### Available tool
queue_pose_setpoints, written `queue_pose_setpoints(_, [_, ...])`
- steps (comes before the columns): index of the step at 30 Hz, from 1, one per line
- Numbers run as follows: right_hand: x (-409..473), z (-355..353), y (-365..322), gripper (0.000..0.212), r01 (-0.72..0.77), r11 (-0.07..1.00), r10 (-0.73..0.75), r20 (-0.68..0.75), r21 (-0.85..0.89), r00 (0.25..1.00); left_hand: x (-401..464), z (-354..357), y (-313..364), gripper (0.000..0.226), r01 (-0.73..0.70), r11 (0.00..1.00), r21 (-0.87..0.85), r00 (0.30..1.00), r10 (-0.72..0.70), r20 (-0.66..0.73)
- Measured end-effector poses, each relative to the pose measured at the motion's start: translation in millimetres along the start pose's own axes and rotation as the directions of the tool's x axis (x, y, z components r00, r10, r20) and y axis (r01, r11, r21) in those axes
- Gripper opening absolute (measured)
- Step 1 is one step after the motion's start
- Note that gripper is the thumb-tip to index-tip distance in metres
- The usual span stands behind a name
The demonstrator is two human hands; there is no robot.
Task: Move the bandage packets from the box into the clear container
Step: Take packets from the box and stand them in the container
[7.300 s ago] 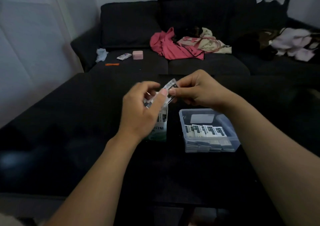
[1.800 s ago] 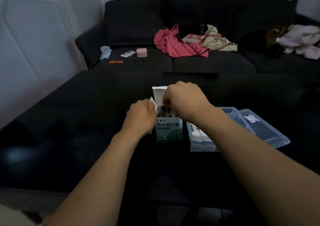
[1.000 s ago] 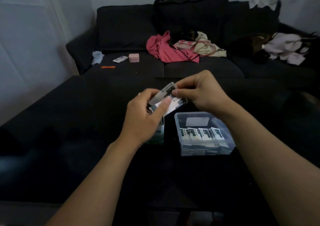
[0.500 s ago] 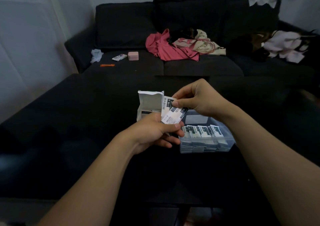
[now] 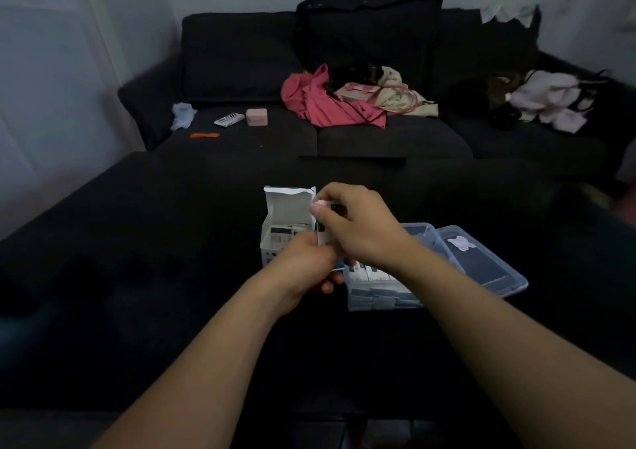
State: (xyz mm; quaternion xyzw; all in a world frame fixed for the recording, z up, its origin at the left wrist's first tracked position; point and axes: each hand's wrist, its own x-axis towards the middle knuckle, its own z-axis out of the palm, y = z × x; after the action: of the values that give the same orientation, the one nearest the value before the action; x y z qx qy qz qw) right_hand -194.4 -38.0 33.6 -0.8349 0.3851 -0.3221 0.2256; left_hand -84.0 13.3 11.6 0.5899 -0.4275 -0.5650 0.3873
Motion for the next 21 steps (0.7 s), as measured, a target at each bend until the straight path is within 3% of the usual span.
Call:
queue_pose_setpoints(5, [-3,1,2,0.019,0.069,0.987,-0.067,0.021,-0.142,0.998,4,12,1,0.016,-0.039,0.982,0.186,0.977,0.077,-0.201])
queue_pose_setpoints(10, [-6,-27,5,0.027,0.109,0.991,-0.111,-0.022,-0.081,0.994,7,19,-2,0.035,-0.287,0.908,0.306,0.862,0.384,-0.331])
queue_pose_setpoints(12, [-5,-37,11,0.025,0.083,0.996,-0.083,0.020,-0.013,0.996,9,21,-2,0.037,-0.347,0.869,0.352,0.828,0.460,-0.319])
queue_pose_setpoints(16, [-3,-46,21,0.016,0.050,0.998,-0.055,0.139,0.039,0.989,12,23,-3,0.028,-0.377,0.834,0.404,0.826,0.499,-0.260])
queue_pose_setpoints(21, [-3,-50,25,0.009,0.011,0.995,-0.025,0.143,0.095,0.989,13,23,-2,0.015,-0.377,0.806,0.457,0.839,0.506,-0.201])
